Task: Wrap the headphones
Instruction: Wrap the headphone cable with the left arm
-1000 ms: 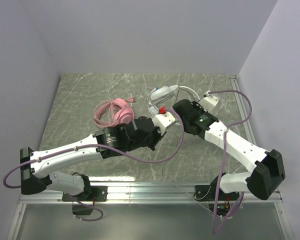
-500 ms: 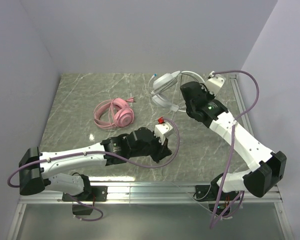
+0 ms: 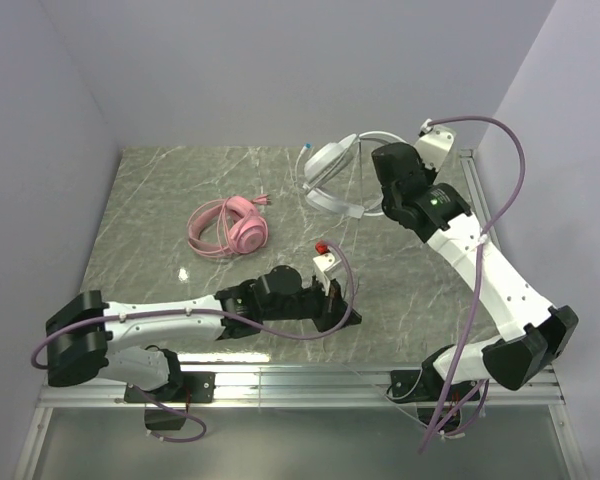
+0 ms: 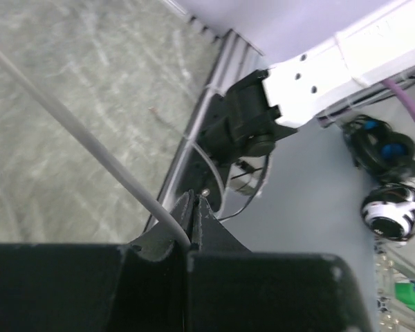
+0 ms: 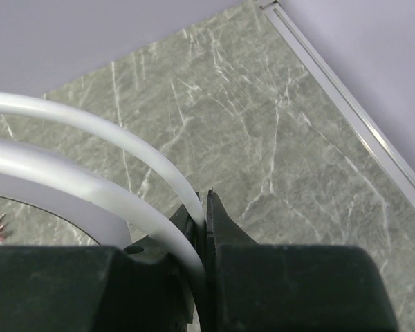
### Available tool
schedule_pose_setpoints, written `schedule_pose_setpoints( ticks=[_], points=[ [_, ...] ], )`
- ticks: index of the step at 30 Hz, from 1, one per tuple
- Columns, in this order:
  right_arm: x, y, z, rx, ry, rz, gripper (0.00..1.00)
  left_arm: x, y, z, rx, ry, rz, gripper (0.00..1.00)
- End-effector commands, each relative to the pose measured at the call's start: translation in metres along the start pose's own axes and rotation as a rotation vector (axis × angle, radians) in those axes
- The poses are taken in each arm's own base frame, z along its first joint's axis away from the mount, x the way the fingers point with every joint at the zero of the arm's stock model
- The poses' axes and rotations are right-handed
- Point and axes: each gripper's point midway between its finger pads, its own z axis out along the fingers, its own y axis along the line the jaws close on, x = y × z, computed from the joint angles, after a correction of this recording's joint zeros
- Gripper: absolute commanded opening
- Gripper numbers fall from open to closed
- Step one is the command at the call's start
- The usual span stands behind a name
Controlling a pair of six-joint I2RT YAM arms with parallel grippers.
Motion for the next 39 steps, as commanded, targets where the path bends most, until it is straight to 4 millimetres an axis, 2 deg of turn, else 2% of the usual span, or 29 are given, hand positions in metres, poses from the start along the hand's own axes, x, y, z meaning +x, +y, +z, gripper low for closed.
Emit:
schedule_pose_setpoints(
  ticks=[1,2,4,5,6,9,14,15,17,22,24,29,33,39],
  points=[
    [-0.102,-0.01,0.002,0.074,-0.267,0.421,0.0,0.049,-0.064,-0.007,0.339,0.174,-0.044,0.01],
    [-0.103,-0.011,0.001,0.071,-0.264,0.424,0.0,0.047,-0.068,-0.004,0.37,0.155,-0.041,0.01],
    [-0.108,-0.007,0.001,0.051,-0.254,0.45,0.0,0.059,-0.07,0.001,0.416,0.194,-0.063,0.01],
    [-0.109,-0.005,0.001,0.039,-0.245,0.452,0.0,0.054,-0.076,0.005,0.449,0.179,-0.062,0.0],
    [-0.114,-0.001,-0.001,0.01,-0.237,0.472,0.0,0.065,-0.074,0.009,0.468,0.217,-0.075,0.01],
    [-0.122,0.003,-0.002,-0.022,-0.225,0.503,0.0,0.073,-0.077,0.02,0.523,0.236,-0.093,0.01],
    [-0.132,0.008,-0.006,-0.081,-0.198,0.534,0.0,0.085,-0.083,0.024,0.621,0.27,-0.103,0.01],
    [-0.134,0.008,-0.008,-0.093,-0.196,0.545,0.0,0.092,-0.08,0.027,0.63,0.29,-0.114,0.01],
    [-0.135,0.01,-0.012,-0.117,-0.185,0.553,0.0,0.091,-0.088,0.026,0.695,0.29,-0.114,0.02],
    [-0.144,0.007,-0.015,-0.124,-0.194,0.579,0.0,0.098,-0.087,0.033,0.727,0.311,-0.129,0.02],
    [-0.145,0.004,-0.01,-0.102,-0.199,0.578,0.0,0.102,-0.087,0.03,0.732,0.323,-0.144,0.02],
    [-0.137,0.002,0.003,-0.067,-0.185,0.604,0.0,0.111,-0.088,0.026,0.742,0.325,-0.153,0.04],
    [-0.137,0.004,0.004,-0.081,-0.184,0.626,0.0,0.116,-0.089,0.023,0.765,0.325,-0.175,0.05],
    [-0.147,0.002,0.003,-0.081,-0.222,0.653,0.0,0.131,-0.074,0.043,0.684,0.377,-0.245,0.05]
  ],
)
